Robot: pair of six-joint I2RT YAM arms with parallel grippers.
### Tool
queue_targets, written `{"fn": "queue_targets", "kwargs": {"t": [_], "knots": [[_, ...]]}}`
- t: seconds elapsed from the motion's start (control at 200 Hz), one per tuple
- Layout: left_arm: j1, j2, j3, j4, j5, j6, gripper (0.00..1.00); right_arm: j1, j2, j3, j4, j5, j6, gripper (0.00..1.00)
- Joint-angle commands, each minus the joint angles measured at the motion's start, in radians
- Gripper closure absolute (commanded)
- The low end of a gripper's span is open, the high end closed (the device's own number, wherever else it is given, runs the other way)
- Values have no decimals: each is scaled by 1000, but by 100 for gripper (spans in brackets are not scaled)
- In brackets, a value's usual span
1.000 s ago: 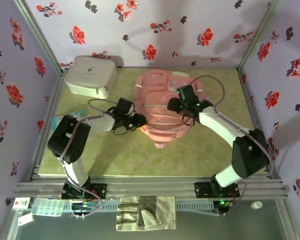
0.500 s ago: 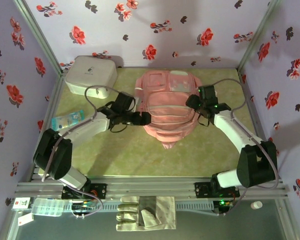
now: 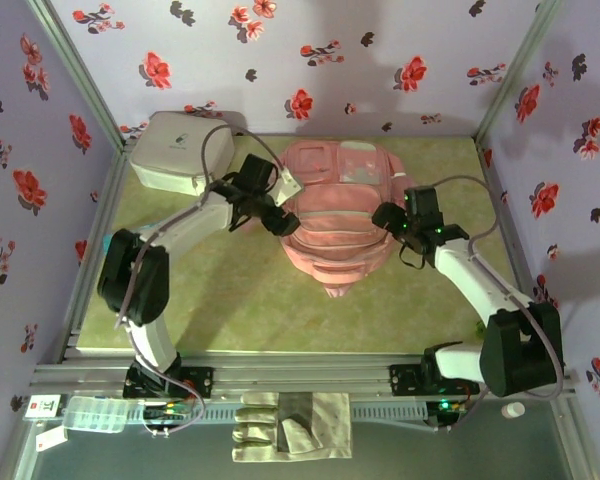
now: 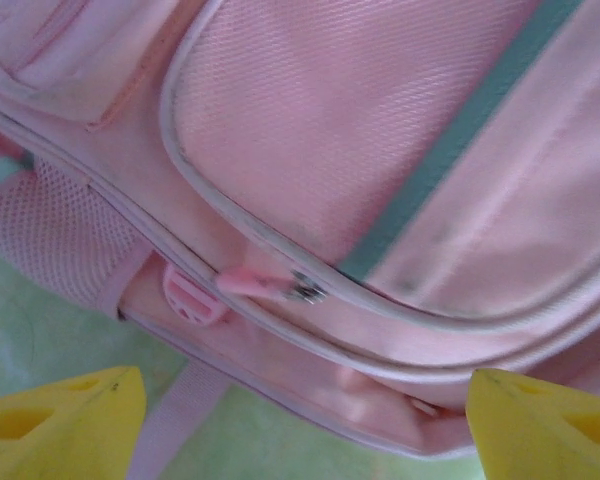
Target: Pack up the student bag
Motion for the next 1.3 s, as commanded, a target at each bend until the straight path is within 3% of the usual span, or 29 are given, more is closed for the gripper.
{"fn": "queue_targets", "kwargs": {"t": [0.0,0.11,0.205,0.5,0.73,0.925,1.16,1.295], "knots": [[48,56,90,-69,142,135,18,-11,-7,-53,35,-34,59,16],[50,89,102,-78,175,248,19,-26,21,-82,85,-83,92,17],[56,98,101,-51,185,263,19,-35,52,-87,125,-108,105,18],[65,124,95,-62,189,443,21,-81,179,-47,230,-168,89,36],[67,173,128,-83,232,570,23,-105,284,3,290,-203,75,40],[69,212,160,-87,239,657,35,-109,287,11,280,-208,59,41],[75,212,171,-67,240,665,47,-112,261,-14,278,-209,63,41],[76,207,170,-51,251,646,62,-112,245,-30,271,-210,65,41]]}}
